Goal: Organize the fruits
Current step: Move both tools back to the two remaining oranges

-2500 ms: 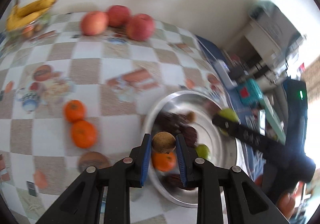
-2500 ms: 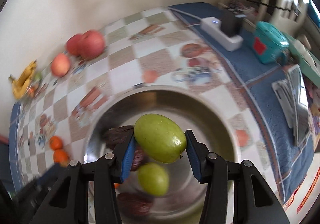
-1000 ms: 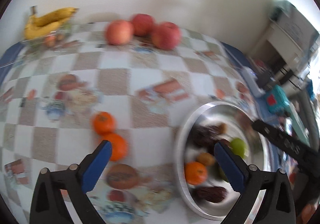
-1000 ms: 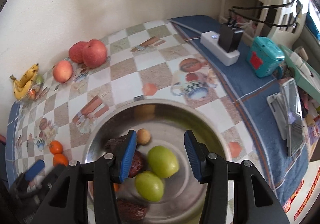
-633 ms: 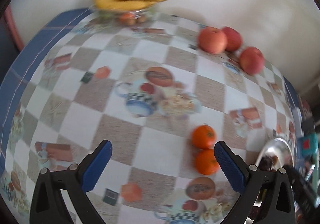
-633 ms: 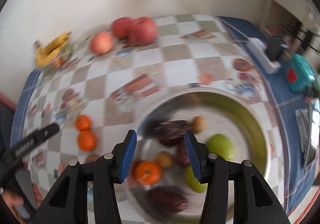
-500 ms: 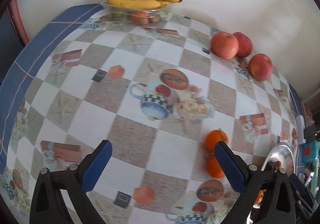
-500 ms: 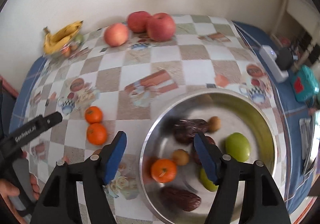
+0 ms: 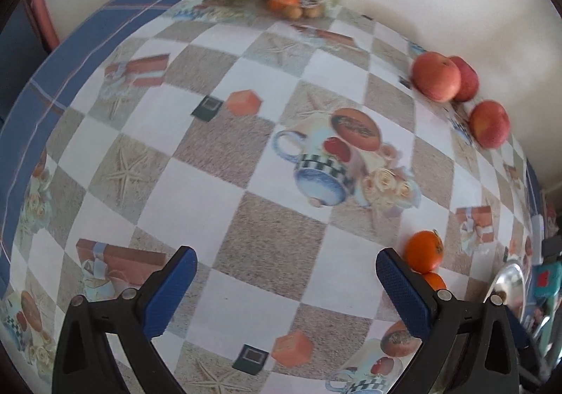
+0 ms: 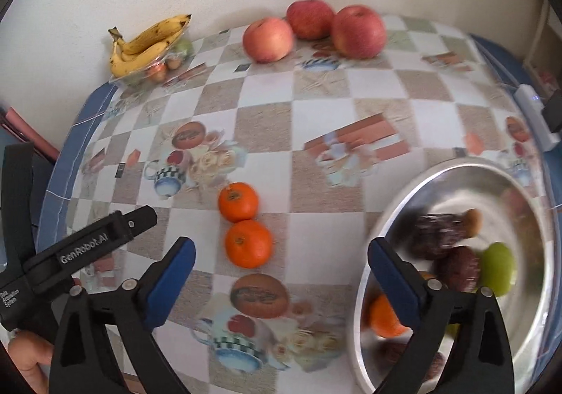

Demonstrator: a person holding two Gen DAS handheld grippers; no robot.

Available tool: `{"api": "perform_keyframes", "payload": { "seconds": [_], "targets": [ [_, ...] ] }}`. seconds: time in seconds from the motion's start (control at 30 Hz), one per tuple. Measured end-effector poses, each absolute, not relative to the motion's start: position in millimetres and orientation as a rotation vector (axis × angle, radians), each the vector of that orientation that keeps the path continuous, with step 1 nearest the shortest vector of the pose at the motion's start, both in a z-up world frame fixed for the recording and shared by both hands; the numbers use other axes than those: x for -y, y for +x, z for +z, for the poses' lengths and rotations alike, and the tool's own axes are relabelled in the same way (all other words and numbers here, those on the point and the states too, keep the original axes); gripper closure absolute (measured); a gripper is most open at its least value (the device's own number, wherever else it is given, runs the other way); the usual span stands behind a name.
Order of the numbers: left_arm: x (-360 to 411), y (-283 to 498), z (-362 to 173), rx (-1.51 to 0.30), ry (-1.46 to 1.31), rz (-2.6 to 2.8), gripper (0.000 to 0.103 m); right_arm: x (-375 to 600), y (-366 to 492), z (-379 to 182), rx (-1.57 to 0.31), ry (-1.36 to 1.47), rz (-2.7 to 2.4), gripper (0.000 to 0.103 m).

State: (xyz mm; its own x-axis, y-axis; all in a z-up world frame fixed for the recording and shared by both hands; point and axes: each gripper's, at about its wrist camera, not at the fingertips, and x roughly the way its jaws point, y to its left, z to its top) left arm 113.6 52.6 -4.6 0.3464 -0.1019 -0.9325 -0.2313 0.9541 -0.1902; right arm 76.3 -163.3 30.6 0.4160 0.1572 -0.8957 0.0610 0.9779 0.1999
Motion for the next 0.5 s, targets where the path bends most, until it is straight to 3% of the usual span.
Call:
{"api": "perform_keyframes", "payload": {
  "seconds": [0.47, 0.5],
  "targets": [
    [-97.9, 120.2, -23.8, -1.256, -0.383, 0.165, 0.0, 119.9, 99.4, -24.5, -1.249, 0.054, 0.065, 0.004],
    [-98.2, 122.1, -25.0, -1.259, -0.383, 0.163, 0.0, 120.4, 100.5, -27.7, -1.255, 0.05, 0.065, 0.001]
  ]
}}
